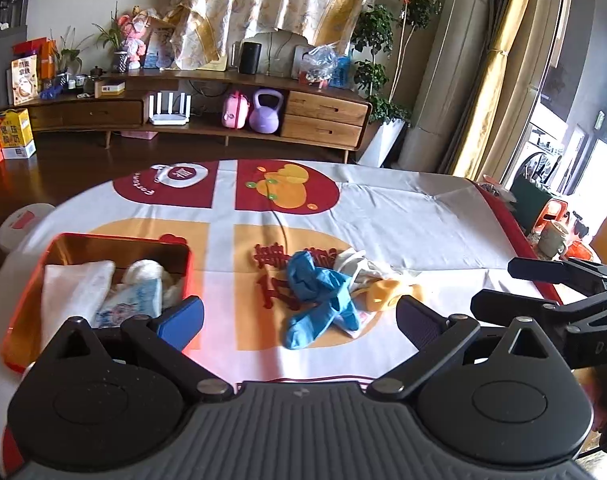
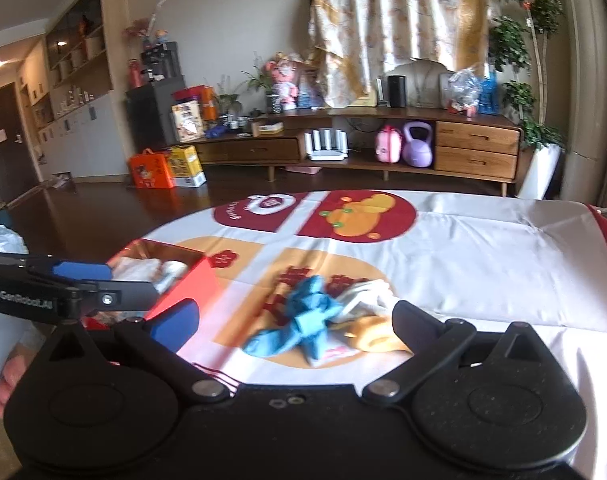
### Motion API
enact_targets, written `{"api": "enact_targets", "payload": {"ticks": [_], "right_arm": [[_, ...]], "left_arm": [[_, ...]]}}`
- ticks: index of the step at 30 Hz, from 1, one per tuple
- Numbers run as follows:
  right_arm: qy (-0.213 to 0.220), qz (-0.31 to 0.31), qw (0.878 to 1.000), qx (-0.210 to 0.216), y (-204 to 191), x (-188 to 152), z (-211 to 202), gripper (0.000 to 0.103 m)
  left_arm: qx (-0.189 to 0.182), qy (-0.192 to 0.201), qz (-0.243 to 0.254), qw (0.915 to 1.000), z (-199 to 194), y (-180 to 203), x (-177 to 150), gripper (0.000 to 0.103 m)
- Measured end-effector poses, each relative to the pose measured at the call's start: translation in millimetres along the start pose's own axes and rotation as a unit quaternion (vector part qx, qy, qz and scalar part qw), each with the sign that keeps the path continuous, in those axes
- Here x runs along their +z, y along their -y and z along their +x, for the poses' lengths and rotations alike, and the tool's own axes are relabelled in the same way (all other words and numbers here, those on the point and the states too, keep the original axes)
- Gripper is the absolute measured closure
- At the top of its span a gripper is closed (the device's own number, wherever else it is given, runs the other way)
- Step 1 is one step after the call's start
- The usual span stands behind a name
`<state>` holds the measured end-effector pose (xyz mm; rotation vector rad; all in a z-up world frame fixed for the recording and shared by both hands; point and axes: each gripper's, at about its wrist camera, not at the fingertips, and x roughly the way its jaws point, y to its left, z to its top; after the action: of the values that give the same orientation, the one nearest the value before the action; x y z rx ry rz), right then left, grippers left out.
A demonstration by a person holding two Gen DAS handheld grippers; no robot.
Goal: Organize soft objects
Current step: 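Move the left tool to the blue gloves while the right tool reaches the yellow rubber toy, then close the left gripper on the blue gloves while the right gripper grasps the yellow toy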
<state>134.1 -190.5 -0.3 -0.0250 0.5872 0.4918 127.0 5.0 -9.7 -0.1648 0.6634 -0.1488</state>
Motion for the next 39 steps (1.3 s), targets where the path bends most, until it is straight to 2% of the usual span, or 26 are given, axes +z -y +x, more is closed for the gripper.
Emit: {"api": "enact_targets", "payload": {"ticks": [4,11,14,19,29,33,37,39], "right_arm": [[-0.012,0.005,1.000,-0.007,19,-4,9,0.000],[-0.041,-0.008,0.999,-0.025,46,-15,32,0.000],[-0.051,-0.006,0.998,-0.030,56,-20,42,0.000],[-0.065,-0.008,0.997,-0.031,67,-27,58,0.000],[-0.080,-0.033,0.996,-0.027,70,-29,92,0.003],[-0.087,-0.020,0.996,-0.020,74,-29,103,0.008],[-0.088,-0.053,0.995,-0.008,64,-31,110,0.011],[-0.090,-0.064,0.994,-0.006,60,-32,115,0.017]], "left_arm": [[-0.011,-0.021,0.005,0.9997,21,7,2,0.000],[-0.022,-0.033,0.007,0.9992,60,18,7,0.000],[-0.012,-0.034,0.012,0.9993,77,21,9,0.000],[0.030,-0.035,0.031,0.9984,105,29,14,0.000],[0.039,-0.060,0.048,0.9963,154,40,14,0.000],[0.041,-0.069,0.049,0.9956,169,40,11,0.000],[0.037,-0.073,0.050,0.9954,179,39,10,0.000],[0.038,-0.078,0.049,0.9950,185,39,10,0.000]]}}
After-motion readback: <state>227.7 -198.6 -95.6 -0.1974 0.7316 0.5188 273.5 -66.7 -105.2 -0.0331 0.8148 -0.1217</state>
